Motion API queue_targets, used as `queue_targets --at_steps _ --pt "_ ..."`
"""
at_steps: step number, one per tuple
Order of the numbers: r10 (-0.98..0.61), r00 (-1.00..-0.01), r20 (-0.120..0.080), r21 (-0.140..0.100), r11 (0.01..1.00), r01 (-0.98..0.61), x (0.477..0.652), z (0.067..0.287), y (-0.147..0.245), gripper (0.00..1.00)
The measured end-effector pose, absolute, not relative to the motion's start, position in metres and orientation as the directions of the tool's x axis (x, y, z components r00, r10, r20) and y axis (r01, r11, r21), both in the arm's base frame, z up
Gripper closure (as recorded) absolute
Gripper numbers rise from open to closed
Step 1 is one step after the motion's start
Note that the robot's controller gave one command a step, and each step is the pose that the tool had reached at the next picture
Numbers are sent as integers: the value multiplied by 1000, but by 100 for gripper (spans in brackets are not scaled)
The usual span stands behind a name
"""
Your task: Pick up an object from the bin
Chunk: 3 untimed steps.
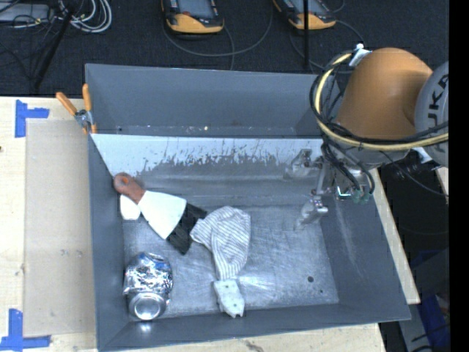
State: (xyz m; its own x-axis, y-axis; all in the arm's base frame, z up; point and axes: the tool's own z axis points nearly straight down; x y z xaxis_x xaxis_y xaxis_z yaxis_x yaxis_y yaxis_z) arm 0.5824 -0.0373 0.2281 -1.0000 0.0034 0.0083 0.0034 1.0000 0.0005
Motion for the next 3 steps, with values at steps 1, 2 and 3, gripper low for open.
queue_targets --at_steps 1,2,3 --pt "3 -1000 1 1 1000 3 584 233 -37 0" --pt "-3 -1000 -9 -1 1000 -3 573 200 -28 0" --pt "-88 -996 1 -1 996 -88 578 157 7 0"
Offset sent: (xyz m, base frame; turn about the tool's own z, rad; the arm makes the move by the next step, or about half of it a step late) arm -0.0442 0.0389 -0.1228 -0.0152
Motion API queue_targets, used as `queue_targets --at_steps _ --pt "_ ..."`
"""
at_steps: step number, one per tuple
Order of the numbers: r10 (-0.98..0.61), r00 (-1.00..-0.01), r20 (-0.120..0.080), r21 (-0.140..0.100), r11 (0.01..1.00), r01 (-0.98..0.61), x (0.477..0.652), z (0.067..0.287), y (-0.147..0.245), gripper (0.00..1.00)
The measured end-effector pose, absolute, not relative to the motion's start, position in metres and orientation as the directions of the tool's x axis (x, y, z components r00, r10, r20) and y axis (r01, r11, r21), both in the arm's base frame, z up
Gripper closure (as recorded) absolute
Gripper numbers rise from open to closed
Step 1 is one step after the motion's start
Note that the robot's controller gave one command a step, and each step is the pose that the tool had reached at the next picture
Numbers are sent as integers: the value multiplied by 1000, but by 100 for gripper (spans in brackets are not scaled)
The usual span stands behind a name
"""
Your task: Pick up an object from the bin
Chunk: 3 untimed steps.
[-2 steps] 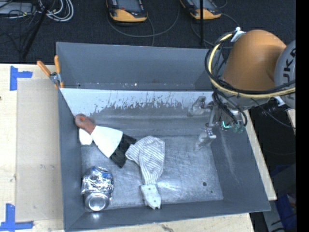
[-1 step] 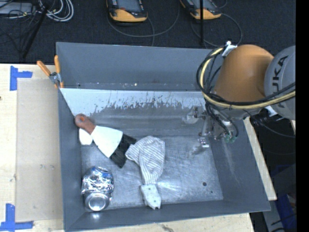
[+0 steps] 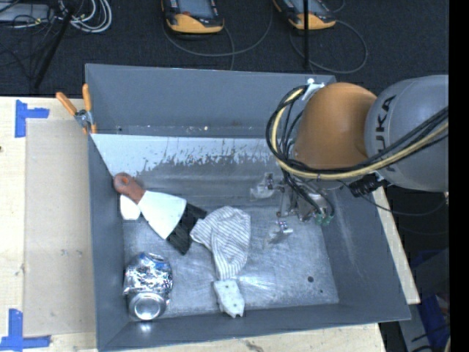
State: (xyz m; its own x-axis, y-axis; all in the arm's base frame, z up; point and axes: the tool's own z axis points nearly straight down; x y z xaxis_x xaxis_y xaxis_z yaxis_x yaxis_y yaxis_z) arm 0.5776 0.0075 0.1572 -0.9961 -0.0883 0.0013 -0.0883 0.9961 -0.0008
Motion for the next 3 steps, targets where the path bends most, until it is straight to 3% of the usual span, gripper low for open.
queue_targets --at_steps 1,2,3 --pt "-293 -956 2 0 956 -293 612 84 56 100" --pt "-293 -956 1 0 956 -293 612 84 56 100" --pt "-268 -963 -4 0 963 -268 617 232 51 100"
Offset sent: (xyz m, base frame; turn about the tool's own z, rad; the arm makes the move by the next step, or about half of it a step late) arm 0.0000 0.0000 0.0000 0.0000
